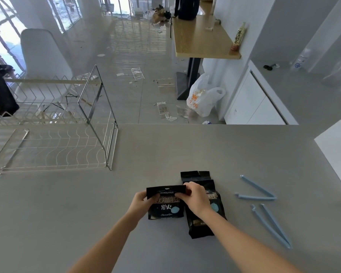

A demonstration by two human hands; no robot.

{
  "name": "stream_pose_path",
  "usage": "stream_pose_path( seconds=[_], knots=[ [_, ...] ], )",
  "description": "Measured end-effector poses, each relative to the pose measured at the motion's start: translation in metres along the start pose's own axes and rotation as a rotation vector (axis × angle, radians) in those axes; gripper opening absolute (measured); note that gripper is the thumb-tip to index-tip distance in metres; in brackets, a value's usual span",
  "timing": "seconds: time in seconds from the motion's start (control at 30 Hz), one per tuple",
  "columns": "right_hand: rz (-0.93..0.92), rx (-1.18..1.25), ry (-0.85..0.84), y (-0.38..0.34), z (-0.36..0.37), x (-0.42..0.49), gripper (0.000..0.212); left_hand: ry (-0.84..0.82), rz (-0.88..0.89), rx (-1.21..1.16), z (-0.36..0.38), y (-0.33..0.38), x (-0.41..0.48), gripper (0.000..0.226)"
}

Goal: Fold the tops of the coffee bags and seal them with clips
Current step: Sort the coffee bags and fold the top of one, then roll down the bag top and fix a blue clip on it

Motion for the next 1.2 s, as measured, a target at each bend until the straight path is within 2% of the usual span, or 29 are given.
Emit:
stream_pose_path(
  seconds=[0.07, 0.13, 0.4, 0.47, 0.67, 0.73, 0.8, 0.9, 0.93, 1.0, 1.1, 1.2],
  knots=[
    [-0.008, 0.004, 0.0, 0.002, 0.0, -0.001, 0.036, -0.01, -0.012, 0.006, 0.0, 0.0, 0.0, 0.005],
    [-0.002, 0.008, 0.014, 0.003, 0.001, -0.002, 0.038, 0.005, -0.016, -0.006, 0.002, -0.002, 0.0, 0.002],
    [-0.097, 0.022, 0.061, 0.012, -0.001, -0.017, 0.007, -0.001, -0.041, -0.029, 0.001, -0.006, 0.005, 0.003],
    [-0.073, 0.05, 0.106, 0.024, -0.01, -0.024, 0.01, -0.022, -0.059, -0.021, -0.001, -0.008, 0.007, 0.004],
    [0.179, 0.138, 0.42, 0.071, -0.056, -0.038, 0.017, -0.23, -0.124, 0.081, 0.009, -0.008, 0.014, 0.014],
    [0.302, 0.086, 0.557, 0.098, -0.081, -0.047, 0.016, -0.217, -0.124, 0.068, 0.015, -0.011, 0.014, 0.014],
    [0.505, -0.026, 0.673, 0.137, -0.104, -0.064, 0.024, -0.164, -0.112, 0.04, 0.019, -0.016, 0.011, 0.013],
    [0.886, -0.091, 0.636, 0.193, -0.121, -0.098, 0.038, -0.128, -0.097, 0.01, 0.021, -0.019, 0.006, 0.009],
    [0.96, -0.078, 0.603, 0.204, -0.12, -0.105, 0.04, -0.124, -0.093, 0.01, 0.022, -0.019, 0.005, 0.009],
    [0.961, -0.077, 0.563, 0.213, -0.117, -0.109, 0.038, -0.123, -0.093, 0.006, 0.023, -0.018, 0.004, 0.01],
    [0.851, -0.149, 0.507, 0.206, -0.109, -0.102, 0.026, -0.123, -0.097, -0.009, 0.023, -0.015, 0.004, 0.013],
    [0.801, -0.183, 0.533, 0.201, -0.1, -0.102, 0.02, -0.117, -0.108, -0.009, 0.023, -0.014, 0.003, 0.015]
  ],
)
Point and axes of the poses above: each hand's wrist, its own x-axis towards the middle knuckle, its own z-axis out of the palm, y = z × x, the point moved 2 cm from there along x, towards the middle knuckle, and after that the axes turned 10 degrees about z, right-handed, at the moved point
